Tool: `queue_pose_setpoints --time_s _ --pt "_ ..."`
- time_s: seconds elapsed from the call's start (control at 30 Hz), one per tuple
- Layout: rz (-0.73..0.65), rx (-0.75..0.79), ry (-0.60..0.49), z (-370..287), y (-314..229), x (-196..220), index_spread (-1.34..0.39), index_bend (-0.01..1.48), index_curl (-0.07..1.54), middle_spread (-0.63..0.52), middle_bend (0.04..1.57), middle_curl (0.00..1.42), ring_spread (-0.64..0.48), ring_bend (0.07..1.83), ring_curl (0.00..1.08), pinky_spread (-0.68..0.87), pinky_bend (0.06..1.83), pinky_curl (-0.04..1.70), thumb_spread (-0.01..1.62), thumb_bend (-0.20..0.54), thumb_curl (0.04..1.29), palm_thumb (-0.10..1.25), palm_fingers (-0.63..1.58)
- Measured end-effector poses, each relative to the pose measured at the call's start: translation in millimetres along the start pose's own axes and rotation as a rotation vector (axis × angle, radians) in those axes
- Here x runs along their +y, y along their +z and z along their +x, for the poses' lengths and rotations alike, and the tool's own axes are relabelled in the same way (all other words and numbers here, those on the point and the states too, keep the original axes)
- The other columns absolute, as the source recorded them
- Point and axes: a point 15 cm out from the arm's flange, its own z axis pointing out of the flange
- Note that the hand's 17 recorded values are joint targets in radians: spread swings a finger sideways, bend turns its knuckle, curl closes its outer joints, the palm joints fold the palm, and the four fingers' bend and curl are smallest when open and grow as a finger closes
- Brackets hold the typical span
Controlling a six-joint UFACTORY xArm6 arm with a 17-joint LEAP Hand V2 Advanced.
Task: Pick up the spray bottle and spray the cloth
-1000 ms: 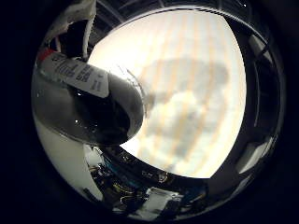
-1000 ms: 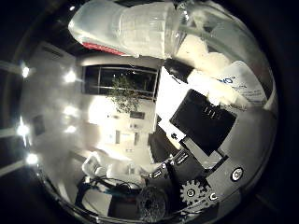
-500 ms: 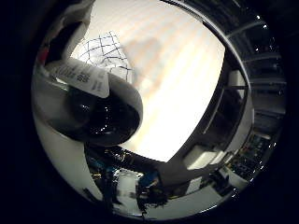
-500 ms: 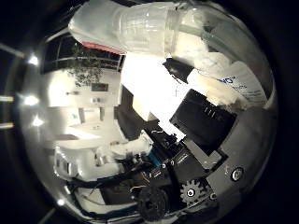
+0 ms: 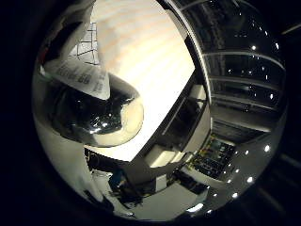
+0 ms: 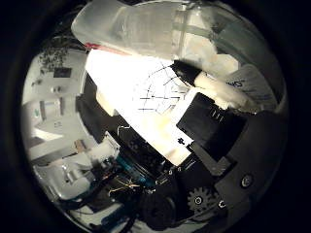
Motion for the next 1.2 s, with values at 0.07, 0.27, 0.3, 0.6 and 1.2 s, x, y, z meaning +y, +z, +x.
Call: queue_pose_setpoints --time_s 0.07,0.27,0.3,0.6,1.2 --pt "-0.021 0.038 -0.029 -6 3 -1 -0.21 1.11 0.80 -0.07 1.38 0.58 -0.16 1.50 0.59 -0.18 0.99 1.42 0.87 -0.016 0.75 1.08 1.19" --pt "-0.097 0.107 -0.080 -14 20 4 -0.21 1.10 0.80 -0.07 1.38 0.58 -0.16 1.50 0.59 -0.18 0.99 1.42 0.87 -0.016 0.75 1.08 1.19" --pt "-0.112 0.111 -0.084 -15 24 5 -0.21 1.10 0.80 -0.07 1.38 0.59 -0.16 1.50 0.59 -0.18 0.99 1.42 0.87 -0.016 0.75 1.08 1.19" --pt "-0.147 0.110 -0.086 -20 40 6 -0.21 1.10 0.80 -0.07 1.38 0.59 -0.16 1.50 0.59 -0.19 0.99 1.42 0.87 -0.016 0.76 1.07 1.19" --pt "0.184 -0.290 0.012 -67 -44 -33 -0.21 1.10 0.80 -0.07 1.38 0.59 -0.16 1.50 0.59 -0.20 0.99 1.42 0.87 -0.015 0.77 1.07 1.19"
